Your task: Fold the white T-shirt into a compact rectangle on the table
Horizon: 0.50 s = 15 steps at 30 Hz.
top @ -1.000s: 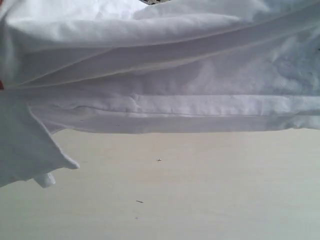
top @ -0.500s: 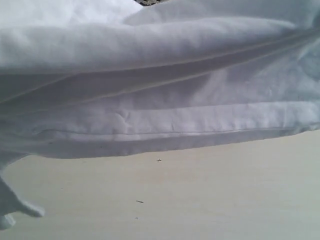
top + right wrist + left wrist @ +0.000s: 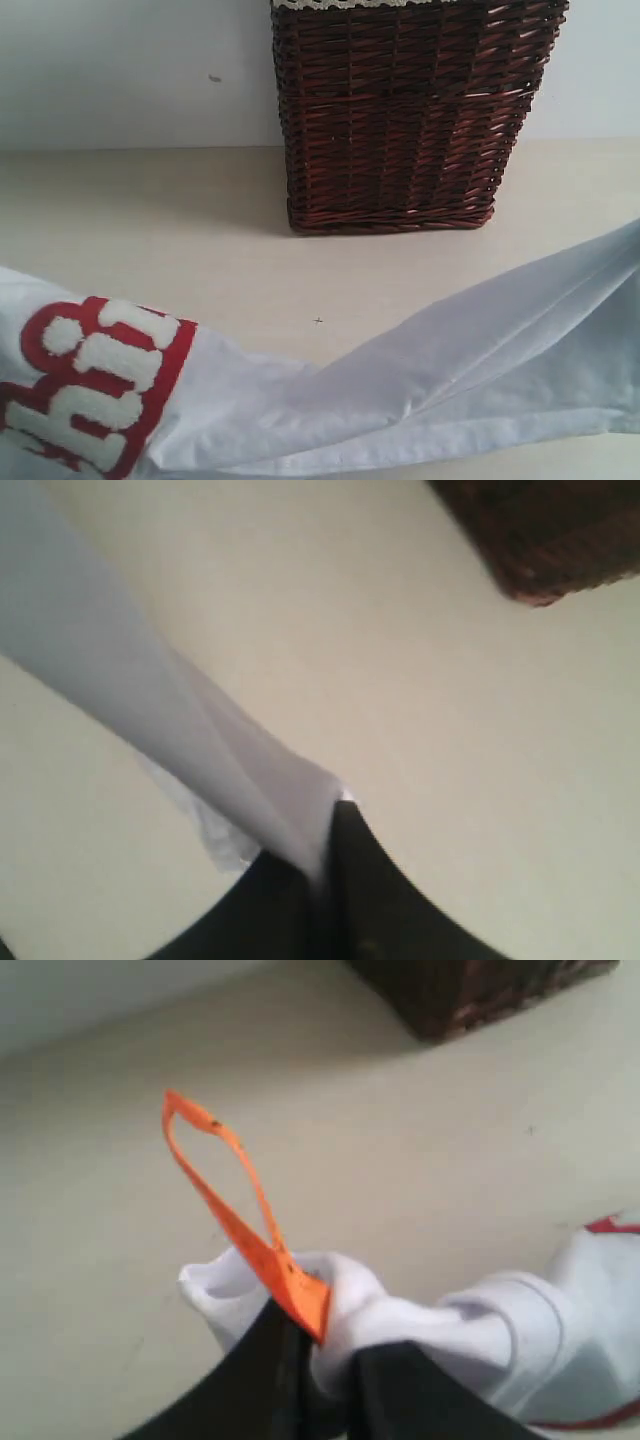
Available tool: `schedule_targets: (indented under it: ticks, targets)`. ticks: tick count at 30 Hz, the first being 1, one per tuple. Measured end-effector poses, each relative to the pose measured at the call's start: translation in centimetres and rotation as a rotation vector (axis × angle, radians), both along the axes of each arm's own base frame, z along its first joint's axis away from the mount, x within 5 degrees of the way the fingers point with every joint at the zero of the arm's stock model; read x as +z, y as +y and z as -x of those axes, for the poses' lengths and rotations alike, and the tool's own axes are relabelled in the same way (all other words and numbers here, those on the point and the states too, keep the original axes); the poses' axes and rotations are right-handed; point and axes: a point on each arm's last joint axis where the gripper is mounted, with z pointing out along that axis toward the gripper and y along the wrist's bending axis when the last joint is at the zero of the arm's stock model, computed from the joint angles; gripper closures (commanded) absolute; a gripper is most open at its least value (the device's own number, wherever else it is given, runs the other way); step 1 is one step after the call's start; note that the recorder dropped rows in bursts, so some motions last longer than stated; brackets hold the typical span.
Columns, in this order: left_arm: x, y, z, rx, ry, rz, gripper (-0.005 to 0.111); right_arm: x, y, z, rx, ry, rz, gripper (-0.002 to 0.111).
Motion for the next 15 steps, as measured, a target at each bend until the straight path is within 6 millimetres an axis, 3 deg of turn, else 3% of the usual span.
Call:
schedule_targets:
  ticks: [5,12,15]
  targets:
    - [-4.1,1.2,-4.4,0.067,0.116,-0.024,0.107,-3.4,0.0,-4.1,0.007,0.111,0.098,0.108]
    - [-8.3,3.3,-10.5,0.188,0.035,-0.125,0.106,-7.0,0.5,-10.2,-0.019,-0.039,0.119,0.108]
    - [-10.5,3.9,-12.9,0.222,0.037,-0.14,0.095,-9.6,0.8,-12.5,-0.027,-0.043,0.121,0.102]
